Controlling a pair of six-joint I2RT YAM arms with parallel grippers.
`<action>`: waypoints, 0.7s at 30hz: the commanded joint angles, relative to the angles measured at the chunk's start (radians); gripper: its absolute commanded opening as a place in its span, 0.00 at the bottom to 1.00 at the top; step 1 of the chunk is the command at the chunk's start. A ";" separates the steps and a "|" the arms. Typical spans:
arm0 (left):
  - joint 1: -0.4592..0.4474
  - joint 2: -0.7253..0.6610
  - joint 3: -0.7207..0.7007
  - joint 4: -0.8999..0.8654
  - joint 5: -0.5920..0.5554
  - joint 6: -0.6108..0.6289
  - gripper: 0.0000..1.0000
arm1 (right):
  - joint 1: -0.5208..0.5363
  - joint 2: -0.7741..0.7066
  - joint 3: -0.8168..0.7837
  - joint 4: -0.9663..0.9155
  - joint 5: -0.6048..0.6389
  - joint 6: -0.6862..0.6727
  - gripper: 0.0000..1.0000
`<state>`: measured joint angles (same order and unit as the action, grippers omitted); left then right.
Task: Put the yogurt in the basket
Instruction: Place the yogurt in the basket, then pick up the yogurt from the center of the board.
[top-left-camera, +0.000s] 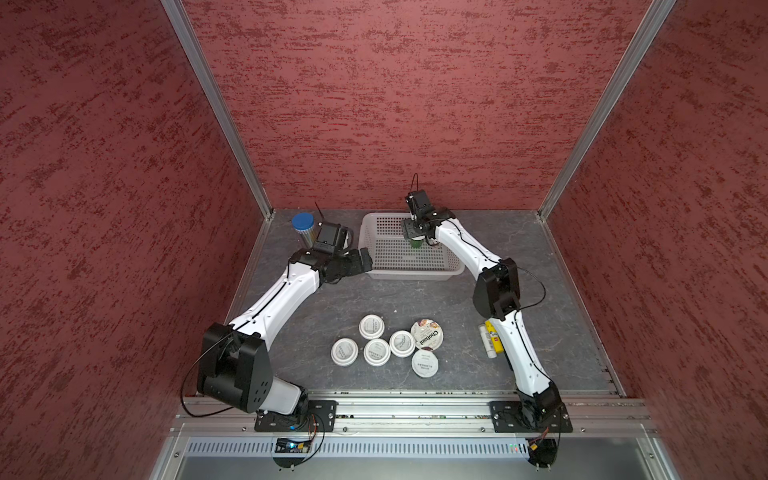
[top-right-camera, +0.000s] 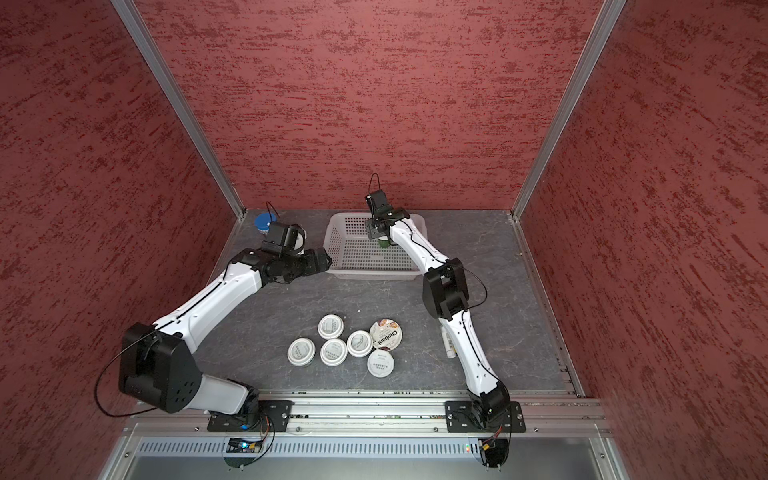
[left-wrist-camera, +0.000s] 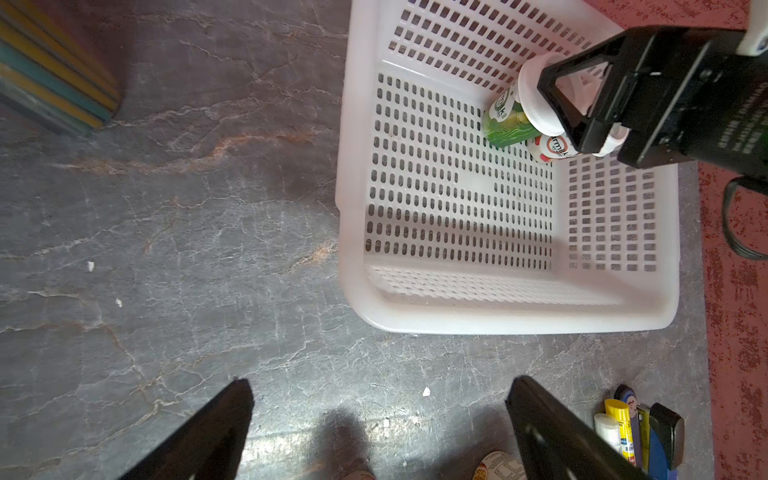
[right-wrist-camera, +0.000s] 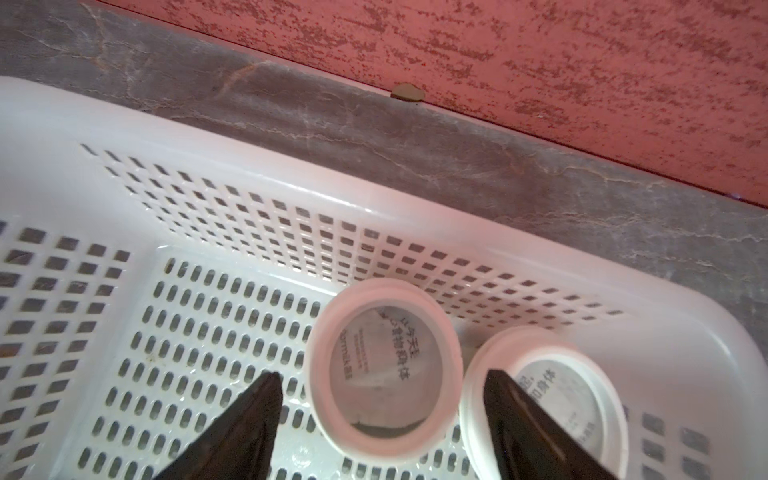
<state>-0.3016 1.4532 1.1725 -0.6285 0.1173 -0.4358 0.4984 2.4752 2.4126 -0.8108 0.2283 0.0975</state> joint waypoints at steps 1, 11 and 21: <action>0.009 -0.019 0.005 -0.007 -0.003 0.012 1.00 | 0.017 -0.124 -0.063 0.028 -0.029 0.010 0.82; 0.004 -0.021 -0.008 0.012 0.026 -0.012 1.00 | 0.062 -0.414 -0.497 0.144 -0.121 0.015 0.83; 0.002 -0.039 -0.004 -0.020 0.013 -0.006 1.00 | 0.157 -0.639 -0.804 0.139 -0.235 -0.023 0.84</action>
<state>-0.2977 1.4391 1.1725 -0.6353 0.1299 -0.4404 0.6270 1.8969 1.6478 -0.6807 0.0490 0.0956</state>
